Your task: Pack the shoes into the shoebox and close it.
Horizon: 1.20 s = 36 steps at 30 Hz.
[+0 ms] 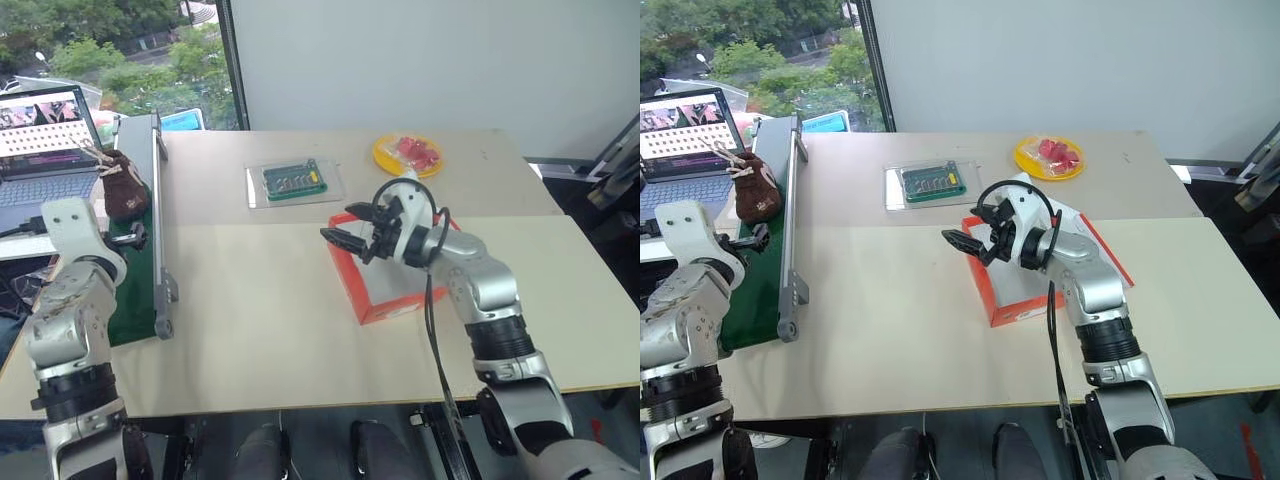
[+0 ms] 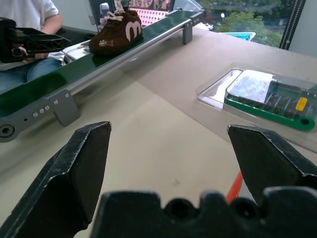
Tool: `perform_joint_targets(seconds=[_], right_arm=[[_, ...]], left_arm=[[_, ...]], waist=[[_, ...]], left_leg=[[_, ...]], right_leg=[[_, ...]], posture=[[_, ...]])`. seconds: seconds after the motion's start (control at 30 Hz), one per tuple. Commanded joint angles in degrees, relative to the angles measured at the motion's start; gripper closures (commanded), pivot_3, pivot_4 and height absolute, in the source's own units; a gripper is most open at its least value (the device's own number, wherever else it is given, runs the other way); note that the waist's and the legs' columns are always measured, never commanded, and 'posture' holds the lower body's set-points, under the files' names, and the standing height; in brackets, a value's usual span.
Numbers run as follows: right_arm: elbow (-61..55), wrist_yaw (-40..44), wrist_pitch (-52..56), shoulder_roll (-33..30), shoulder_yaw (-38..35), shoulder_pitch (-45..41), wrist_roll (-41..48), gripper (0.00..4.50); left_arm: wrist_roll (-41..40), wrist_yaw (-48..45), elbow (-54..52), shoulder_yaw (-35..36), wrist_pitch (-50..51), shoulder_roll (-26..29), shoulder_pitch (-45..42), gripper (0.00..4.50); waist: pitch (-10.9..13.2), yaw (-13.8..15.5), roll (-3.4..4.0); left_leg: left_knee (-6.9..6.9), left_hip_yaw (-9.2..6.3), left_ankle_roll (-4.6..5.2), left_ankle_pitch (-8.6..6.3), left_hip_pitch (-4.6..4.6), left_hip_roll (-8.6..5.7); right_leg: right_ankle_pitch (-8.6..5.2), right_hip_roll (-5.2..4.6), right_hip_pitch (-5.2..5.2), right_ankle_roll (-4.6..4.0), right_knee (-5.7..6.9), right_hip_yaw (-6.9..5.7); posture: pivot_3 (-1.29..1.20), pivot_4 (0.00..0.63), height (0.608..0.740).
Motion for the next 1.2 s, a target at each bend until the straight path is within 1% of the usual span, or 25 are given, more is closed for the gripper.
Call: perform_joint_targets(seconds=[0.03, 0.3, 0.47, 0.53, 0.57, 0.6, 0.63, 0.67, 0.7, 0.77, 0.87, 0.93, 1.0, 1.1, 1.2], right_arm=[[-0.49, 0.54, -1.39, -0.12, -0.3, -2.26, -0.46, 0.02], [-1.89, -0.1, -0.59, -0.67, -0.79, -1.49, -0.73, 0.02], [-2.45, -0.57, -0.27, -1.37, -0.71, -1.27, -1.38, 0.02], [-2.57, -0.72, -0.25, -1.5, -0.52, -1.35, -1.56, 0.0], [-2.6, -0.76, -0.21, -1.49, -0.5, -1.38, -1.56, 0.0], [-2.68, -0.84, -0.14, -1.47, -0.49, -1.42, -1.57, 0.0], [-2.74, -0.89, -0.1, -1.45, -0.49, -1.44, -1.56, 0.0], [-2.72, -0.91, -0.1, -1.41, -0.45, -1.47, -1.57, 0.0], [-2.67, -0.92, -0.15, -1.37, -0.4, -1.51, -1.6, 0.0], [-2.64, -0.95, -0.21, -1.32, -0.27, -1.56, -1.69, 0.0], [-2.6, -1.0, -0.22, -1.21, -0.13, -1.74, -1.77, 0.0], [-2.31, -1.07, -0.23, -1.05, -0.34, -2.13, -1.63, 0.0], [-1.77, -1.59, 0.19, -0.51, -1.25, -2.83, -0.93, 0.0], [-0.99, -3.12, 1.54, 0.97, -3.8, -4.09, 1.3, 0.0], [0.73, -8.04, 5.33, 4.35, -10.78, -8.07, 7.38, 0.0]], left_arm=[[2.65, 0.73, 6.73, -0.63, -5.12, 2.38, -4.23, 0.0], [5.27, 0.8, 19.47, -2.67, -11.85, 4.21, -9.94, 0.0], [3.85, -0.06, 25.39, -2.31, -11.22, 3.18, -11.18, 0.0], [3.08, -1.43, 26.26, -2.39, -11.15, 3.02, -11.14, 0.52], [2.82, -1.87, 26.48, -2.44, -11.23, 3.02, -11.16, 0.65], [2.5, -1.86, 26.17, -2.26, -11.13, 2.8, -11.0, 1.11], [2.32, -1.74, 25.92, -2.12, -11.06, 2.65, -10.89, 1.38], [2.26, -1.5, 25.54, -1.98, -11.16, 2.49, -10.74, 1.83], [2.21, -1.31, 25.13, -1.85, -11.27, 2.32, -10.6, 2.11], [2.16, -0.93, 24.29, -1.67, -11.36, 2.13, -10.34, 2.82], [1.45, 0.14, 22.32, -0.61, -12.69, 1.58, -10.62, 3.56], [0.6, -0.52, 20.03, -0.57, -14.34, 1.12, -11.64, 3.89], [-1.93, -2.65, 16.66, -1.08, -15.2, -0.38, -13.67, 3.89], [-6.84, -5.64, 12.19, -2.05, -12.72, -3.44, -16.27, 3.89], [-12.92, -8.89, 5.71, -5.7, -7.23, -7.74, -20.11, 3.89]], waist=[[0.0, 0.02, 0.0], [0.0, 0.02, -0.01], [0.0, 0.0, 0.0], [0.0, -0.04, 0.0], [0.0, -0.02, 0.0], [0.0, -0.02, 0.0], [0.0, 0.06, 0.0], [0.0, 0.14, 0.0], [0.0, 0.2, 0.0], [0.0, 0.23, 0.0], [0.0, 0.23, 0.0], [0.0, 0.22, -0.01], [0.01, 0.21, -0.03], [0.02, 0.4, -0.04], [0.03, 0.52, -0.06]], left_leg=[[0.0, -0.01, 0.0, 0.0, -0.02, 0.0], [0.0, -0.01, -0.02, 0.01, -0.17, 0.0], [0.0, 0.0, -0.02, 0.01, -0.18, 0.0], [0.0, 0.0, -0.01, 0.01, -0.18, 0.01], [0.01, 0.0, -0.02, 0.01, -0.18, 0.0], [0.01, 0.0, -0.02, 0.02, -0.17, 0.01], [0.01, 0.01, -0.04, 0.03, -0.13, 0.0], [0.02, -0.01, -0.07, 0.05, -0.12, 0.0], [0.02, -0.02, -0.1, 0.07, -0.12, 0.0], [0.05, -0.06, -0.11, 0.09, -0.11, 0.0], [0.06, -0.1, -0.13, 0.1, -0.12, 0.0], [0.05, -0.13, -0.13, 0.1, -0.14, 0.01], [0.05, -0.16, -0.13, 0.1, -0.2, 0.01], [0.11, -0.31, -0.14, 0.11, -0.51, 0.0], [0.15, -0.38, -0.28, 0.2, -0.67, -0.02]], right_leg=[[0.0, 0.01, -0.01, 0.0, -0.01, -0.04], [0.03, 0.0, -0.08, 0.0, 0.11, -0.13], [0.03, 0.0, -0.08, 0.0, 0.12, -0.14], [0.03, 0.0, -0.09, 0.0, 0.13, -0.15], [0.03, 0.0, -0.09, 0.0, 0.14, -0.15], [0.03, 0.0, -0.09, 0.0, 0.13, -0.15], [0.03, 0.0, -0.09, 0.0, 0.12, -0.15], [0.03, 0.01, -0.09, -0.01, 0.09, -0.15], [0.02, 0.01, -0.09, -0.01, 0.09, -0.17], [0.03, 0.0, -0.08, -0.03, 0.12, -0.18], [0.04, 0.0, -0.08, -0.04, 0.13, -0.18], [0.04, 0.01, -0.08, -0.04, 0.13, -0.2], [0.05, 0.0, -0.08, -0.04, 0.17, -0.24], [0.07, -0.03, -0.19, -0.01, 0.15, -0.44], [0.11, -0.07, -0.25, 0.02, 0.11, -0.52]], posture=[[0.0, 0.15, 0.74], [0.0, 0.15, 0.74], [0.0, 0.15, 0.74], [0.0, 0.15, 0.74], [0.0, 0.15, 0.74], [0.0, 0.15, 0.74], [0.0, 0.15, 0.74], [0.0, 0.15, 0.74], [0.0, 0.15, 0.74], [0.0, 0.15, 0.74], [0.0, 0.15, 0.74], [0.0, 0.15, 0.74], [0.0, 0.15, 0.74], [0.0, 0.15, 0.74], [0.0, 0.15, 0.74]])
